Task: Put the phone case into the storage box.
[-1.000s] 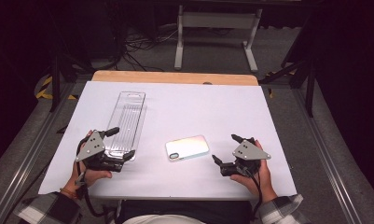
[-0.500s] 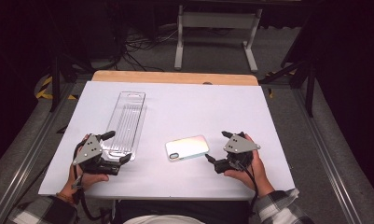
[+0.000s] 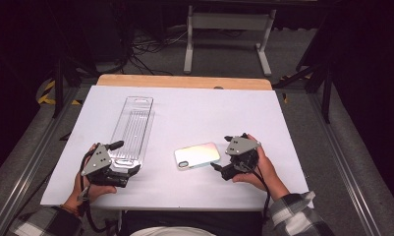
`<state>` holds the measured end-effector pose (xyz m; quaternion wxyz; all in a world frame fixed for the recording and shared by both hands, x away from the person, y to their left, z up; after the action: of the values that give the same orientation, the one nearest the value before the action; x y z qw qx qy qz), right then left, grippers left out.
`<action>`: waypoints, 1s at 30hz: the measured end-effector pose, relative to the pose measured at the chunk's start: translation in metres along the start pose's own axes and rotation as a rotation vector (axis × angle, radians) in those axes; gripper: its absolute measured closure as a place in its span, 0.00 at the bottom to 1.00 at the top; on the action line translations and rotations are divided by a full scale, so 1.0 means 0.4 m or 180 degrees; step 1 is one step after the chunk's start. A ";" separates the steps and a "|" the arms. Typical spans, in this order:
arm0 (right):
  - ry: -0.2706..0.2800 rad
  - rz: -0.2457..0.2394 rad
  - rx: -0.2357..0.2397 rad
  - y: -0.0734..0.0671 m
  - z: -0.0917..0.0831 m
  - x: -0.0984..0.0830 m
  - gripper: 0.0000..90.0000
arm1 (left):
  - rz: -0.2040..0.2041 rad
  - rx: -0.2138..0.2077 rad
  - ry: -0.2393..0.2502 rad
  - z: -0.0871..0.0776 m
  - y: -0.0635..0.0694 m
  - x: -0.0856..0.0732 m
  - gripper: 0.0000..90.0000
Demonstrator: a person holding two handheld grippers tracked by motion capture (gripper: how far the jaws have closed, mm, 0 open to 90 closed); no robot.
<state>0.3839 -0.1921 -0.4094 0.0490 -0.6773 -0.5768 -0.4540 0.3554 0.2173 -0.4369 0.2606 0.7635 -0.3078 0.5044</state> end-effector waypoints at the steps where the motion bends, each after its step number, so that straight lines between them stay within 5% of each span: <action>1: -0.0003 -0.0025 0.0057 0.006 0.005 0.006 0.05 | 0.0000 -0.0006 -0.0007 0.001 0.000 -0.001 0.06; 10: -0.0286 -0.0278 0.0496 0.035 0.072 0.063 0.06 | 0.0014 -0.0044 -0.0038 0.003 0.003 -0.004 0.06; 30: -0.0939 -0.0873 0.1289 0.018 0.257 0.161 0.08 | 0.0065 -0.0097 -0.0109 0.007 0.006 -0.007 0.06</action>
<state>0.4424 -0.0865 -0.4228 0.0370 -0.6282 -0.7428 -0.2285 0.3545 0.2143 -0.4402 0.2617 0.7648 -0.3276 0.4892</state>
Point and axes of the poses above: each handheld gripper's, and its own axes: z roughly forward along the jaws, x roughly out of its top, y roughly to its right, the point moved 1 cm from there along z, roughly forward along the jaws, and after that the axes turned 14 degrees about -z, right-handed, at the moved point
